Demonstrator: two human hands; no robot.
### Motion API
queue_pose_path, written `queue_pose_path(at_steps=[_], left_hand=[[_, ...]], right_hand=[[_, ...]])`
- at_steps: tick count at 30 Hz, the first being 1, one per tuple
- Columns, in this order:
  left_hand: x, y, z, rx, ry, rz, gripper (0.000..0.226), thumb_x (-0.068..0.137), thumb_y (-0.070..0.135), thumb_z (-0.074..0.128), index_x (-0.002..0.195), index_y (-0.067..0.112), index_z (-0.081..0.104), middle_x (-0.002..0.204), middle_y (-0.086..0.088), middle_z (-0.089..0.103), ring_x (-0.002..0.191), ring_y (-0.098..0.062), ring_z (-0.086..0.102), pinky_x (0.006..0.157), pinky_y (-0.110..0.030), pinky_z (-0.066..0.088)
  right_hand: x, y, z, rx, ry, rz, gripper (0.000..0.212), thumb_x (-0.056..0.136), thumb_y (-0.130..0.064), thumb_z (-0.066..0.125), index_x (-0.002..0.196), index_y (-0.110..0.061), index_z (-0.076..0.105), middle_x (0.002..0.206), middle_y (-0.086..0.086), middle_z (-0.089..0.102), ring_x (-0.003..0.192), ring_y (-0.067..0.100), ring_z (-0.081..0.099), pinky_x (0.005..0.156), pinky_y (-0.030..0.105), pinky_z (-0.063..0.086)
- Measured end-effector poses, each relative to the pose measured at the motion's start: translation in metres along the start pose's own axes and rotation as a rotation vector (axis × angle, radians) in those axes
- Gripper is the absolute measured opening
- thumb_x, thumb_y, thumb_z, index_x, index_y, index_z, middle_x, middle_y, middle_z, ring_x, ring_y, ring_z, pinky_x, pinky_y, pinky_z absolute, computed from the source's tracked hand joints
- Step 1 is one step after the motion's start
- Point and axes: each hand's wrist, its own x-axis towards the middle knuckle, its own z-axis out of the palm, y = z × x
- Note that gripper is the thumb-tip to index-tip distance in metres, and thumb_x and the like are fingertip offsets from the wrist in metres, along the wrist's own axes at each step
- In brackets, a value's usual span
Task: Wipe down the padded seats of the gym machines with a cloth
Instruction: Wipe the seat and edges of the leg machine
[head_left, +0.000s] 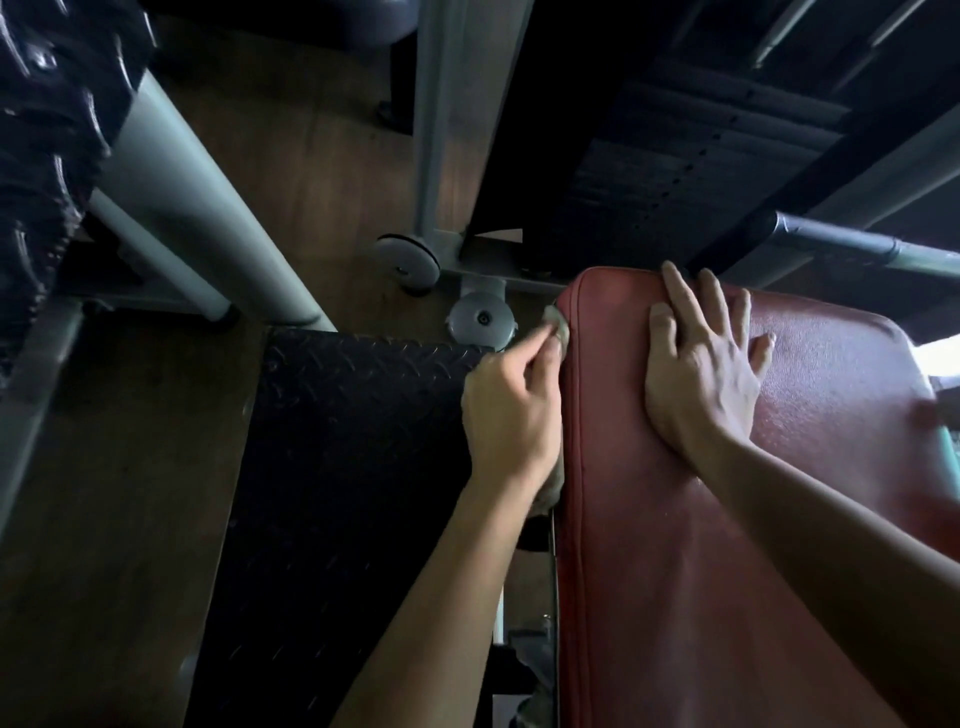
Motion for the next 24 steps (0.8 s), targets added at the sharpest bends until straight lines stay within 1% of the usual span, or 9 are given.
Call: queue_pose_path(at_steps=[3,6,7,10,14,16,20,21,24], left_hand=[[-0.012,-0.003,-0.001,-0.025,-0.007,-0.008,0.031,0.103,0.03,0.056,0.128,0.017,0.068,0.111,0.006,0.075,0.097,0.006,0.066,0.095,-0.02,0.053],[-0.038,-0.009,-0.012,-0.051,-0.049,-0.011,0.033,0.101,0.035,0.056,0.127,0.02,0.068,0.078,0.016,0.07,0.072,0.002,0.064,0.074,-0.019,0.053],[-0.039,-0.008,-0.014,-0.041,-0.062,-0.009,0.032,0.101,0.035,0.056,0.127,0.02,0.069,0.077,0.015,0.07,0.072,0.0,0.065,0.073,-0.021,0.054],[-0.017,-0.001,-0.009,0.005,-0.023,0.019,0.031,0.103,0.028,0.056,0.127,0.015,0.068,0.105,0.001,0.077,0.097,-0.012,0.072,0.09,-0.032,0.057],[0.005,0.007,-0.001,0.062,0.003,0.0,0.033,0.104,0.025,0.053,0.131,0.01,0.066,0.129,-0.005,0.069,0.123,-0.015,0.062,0.108,-0.033,0.048],[-0.009,0.008,-0.007,0.055,-0.009,0.008,0.032,0.104,0.024,0.053,0.131,0.011,0.066,0.127,-0.001,0.07,0.12,-0.009,0.063,0.106,-0.028,0.049],[-0.033,0.005,-0.017,-0.02,-0.069,-0.034,0.031,0.101,0.026,0.059,0.129,0.016,0.067,0.101,0.018,0.073,0.095,0.009,0.065,0.093,-0.015,0.052],[-0.031,0.008,-0.016,-0.031,-0.059,-0.033,0.031,0.1,0.027,0.061,0.128,0.017,0.068,0.103,0.019,0.072,0.093,0.015,0.063,0.091,-0.011,0.051],[-0.015,0.024,-0.011,0.047,-0.023,0.062,0.032,0.1,0.031,0.062,0.128,0.018,0.069,0.103,0.004,0.075,0.097,0.01,0.064,0.074,-0.005,0.047]], right_hand=[[0.0,0.0,0.001,-0.004,0.002,-0.001,0.05,0.104,-0.046,0.023,0.154,-0.053,0.021,0.168,-0.01,0.015,0.157,0.021,0.0,0.124,0.057,-0.003],[0.0,0.0,0.002,-0.007,0.002,-0.004,0.051,0.104,-0.047,0.022,0.154,-0.052,0.02,0.168,-0.01,0.014,0.157,0.021,0.0,0.124,0.057,-0.002],[0.001,0.0,0.002,-0.006,0.005,-0.003,0.051,0.104,-0.047,0.022,0.154,-0.052,0.02,0.168,-0.01,0.014,0.157,0.02,0.0,0.124,0.057,-0.002],[0.001,0.001,0.002,-0.006,0.007,0.0,0.051,0.104,-0.047,0.023,0.154,-0.053,0.02,0.168,-0.01,0.015,0.157,0.02,0.0,0.124,0.056,-0.002],[0.002,0.002,0.003,-0.007,0.013,-0.004,0.05,0.104,-0.048,0.023,0.154,-0.052,0.021,0.168,-0.009,0.015,0.157,0.02,0.0,0.124,0.056,-0.002],[0.003,0.003,0.003,-0.013,0.014,-0.002,0.051,0.104,-0.048,0.023,0.154,-0.052,0.021,0.168,-0.009,0.015,0.157,0.02,0.0,0.124,0.056,-0.002],[0.003,0.003,0.003,-0.021,0.017,-0.001,0.051,0.103,-0.046,0.023,0.155,-0.05,0.022,0.168,-0.008,0.016,0.157,0.022,0.001,0.124,0.057,-0.001],[0.003,0.002,0.002,-0.02,0.017,-0.005,0.052,0.103,-0.045,0.023,0.155,-0.049,0.022,0.168,-0.008,0.016,0.157,0.022,0.001,0.124,0.058,-0.001],[0.004,0.002,0.0,-0.01,0.007,-0.003,0.052,0.103,-0.045,0.022,0.155,-0.049,0.021,0.168,-0.007,0.016,0.157,0.023,0.0,0.124,0.057,-0.002]])
